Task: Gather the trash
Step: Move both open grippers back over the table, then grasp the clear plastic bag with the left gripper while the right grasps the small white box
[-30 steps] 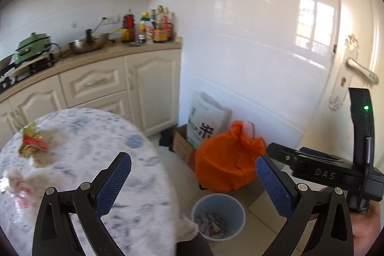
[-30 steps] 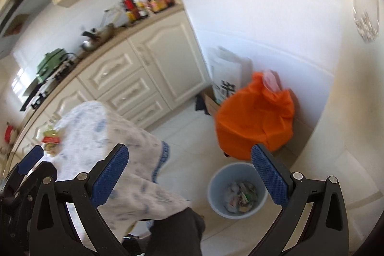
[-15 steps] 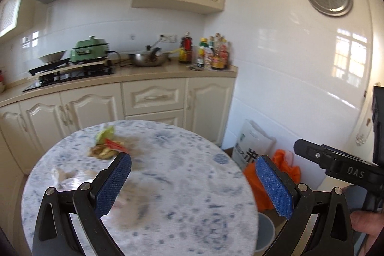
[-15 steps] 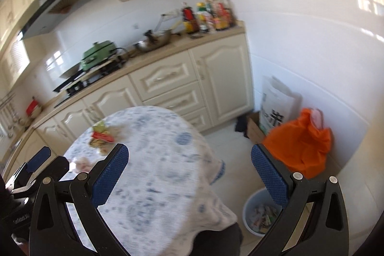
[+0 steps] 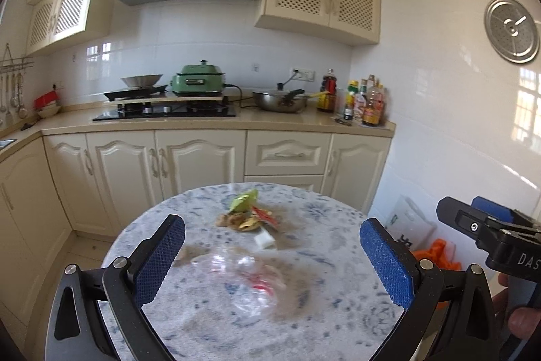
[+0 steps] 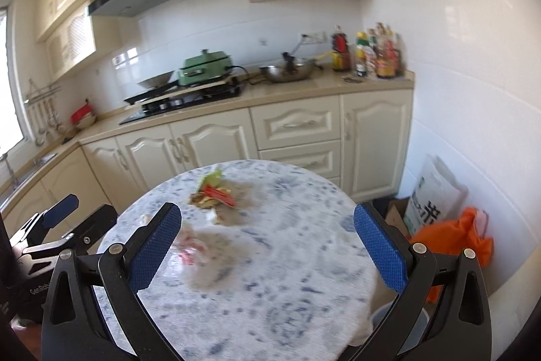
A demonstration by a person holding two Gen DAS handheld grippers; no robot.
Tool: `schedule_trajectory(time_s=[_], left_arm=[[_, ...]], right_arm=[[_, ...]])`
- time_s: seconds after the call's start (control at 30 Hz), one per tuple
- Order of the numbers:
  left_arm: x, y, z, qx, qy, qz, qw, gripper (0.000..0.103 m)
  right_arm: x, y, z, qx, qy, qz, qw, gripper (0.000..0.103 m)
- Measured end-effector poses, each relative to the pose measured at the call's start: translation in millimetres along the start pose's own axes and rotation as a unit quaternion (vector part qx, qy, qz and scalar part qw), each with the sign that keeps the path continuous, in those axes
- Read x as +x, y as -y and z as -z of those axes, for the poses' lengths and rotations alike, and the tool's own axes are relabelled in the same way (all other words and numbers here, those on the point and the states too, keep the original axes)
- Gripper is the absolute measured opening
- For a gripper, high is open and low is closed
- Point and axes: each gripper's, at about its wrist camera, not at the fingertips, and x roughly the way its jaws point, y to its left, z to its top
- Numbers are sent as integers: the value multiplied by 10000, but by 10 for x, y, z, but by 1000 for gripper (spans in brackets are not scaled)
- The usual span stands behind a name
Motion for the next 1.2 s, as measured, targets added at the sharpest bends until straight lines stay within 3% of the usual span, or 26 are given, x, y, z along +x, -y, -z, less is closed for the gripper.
schedule_trajectory(time_s=[0.27, 0.47, 0.73, 0.97, 1.03, 1.07, 1.1, 1.2], left_arm=[[4, -231, 144, -109, -92, -324, 9994, 102], [241, -330, 200, -161, -442, -444, 9979, 102], [1120, -372, 219, -129, -1091, -489, 9927, 102], [2091, -342, 253, -113, -1767, -760, 9813, 102], [2329, -354, 273, -160, -1934, -677, 9786, 96], [2420, -374, 295, -252, -1984, -482, 9786, 81], [2493, -403, 314, -421, -2071, -296, 9770, 72], [2569, -463, 297, -570, -2015, -78, 9778, 62]], right_arm=[[156, -372, 82, -354, -11, -208, 9992, 103], [403, -380, 170, -412, -247, -208, 9986, 103], [930, -155, 281, -237, -665, -174, 9974, 103], [1435, 33, 362, -99, -1055, -184, 9942, 103], [1542, 57, 365, -71, -1134, -195, 9933, 103], [1607, 61, 367, -73, -1182, -228, 9927, 103], [1656, 59, 366, -84, -1219, -245, 9922, 103], [1777, 21, 367, -128, -1329, -293, 9906, 103]])
